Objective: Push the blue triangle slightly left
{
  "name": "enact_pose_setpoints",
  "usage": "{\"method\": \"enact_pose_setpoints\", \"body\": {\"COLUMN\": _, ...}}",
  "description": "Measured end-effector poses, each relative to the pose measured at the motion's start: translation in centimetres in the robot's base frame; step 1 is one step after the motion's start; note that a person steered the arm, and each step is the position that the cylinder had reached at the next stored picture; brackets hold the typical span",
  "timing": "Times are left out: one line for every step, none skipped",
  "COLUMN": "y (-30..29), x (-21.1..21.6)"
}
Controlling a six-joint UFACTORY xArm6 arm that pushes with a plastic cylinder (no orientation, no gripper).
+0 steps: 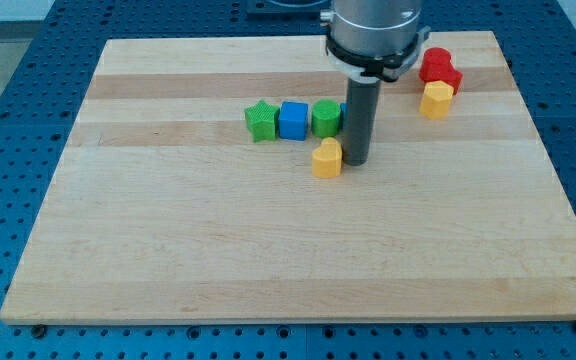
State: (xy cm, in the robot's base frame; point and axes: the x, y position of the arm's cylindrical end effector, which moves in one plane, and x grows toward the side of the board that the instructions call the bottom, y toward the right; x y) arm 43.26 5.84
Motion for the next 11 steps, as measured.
{"method": "enact_pose_setpoints", "body": {"y": -0.1, "x": 0.0}}
{"method": "enact_pose_setpoints", "body": {"y": 1.4, "x": -0.2}}
{"method": "enact_pose_setpoints", "body": {"y": 2.9, "x": -1.9}}
{"method": "enact_pose_setpoints", "body": {"y": 3.9, "x": -3.4}}
{"method": "enact_pose_setpoints", "body": {"y": 4.1, "x": -4.4}}
{"method": "enact_pose_setpoints", "body": {"y": 4.1, "x": -5.0}}
{"method": "enact_pose_setpoints", "body": {"y": 4.1, "x": -5.4}}
{"method": "enact_pose_setpoints", "body": {"y": 4.1, "x": -5.6}}
{"method": "enact_pose_setpoints", "body": {"y": 4.2, "x": -6.9}}
{"method": "enact_pose_setpoints", "body": {"y": 4.2, "x": -8.5}}
{"method": "enact_pose_setpoints", "body": {"y": 4.2, "x": -9.4}}
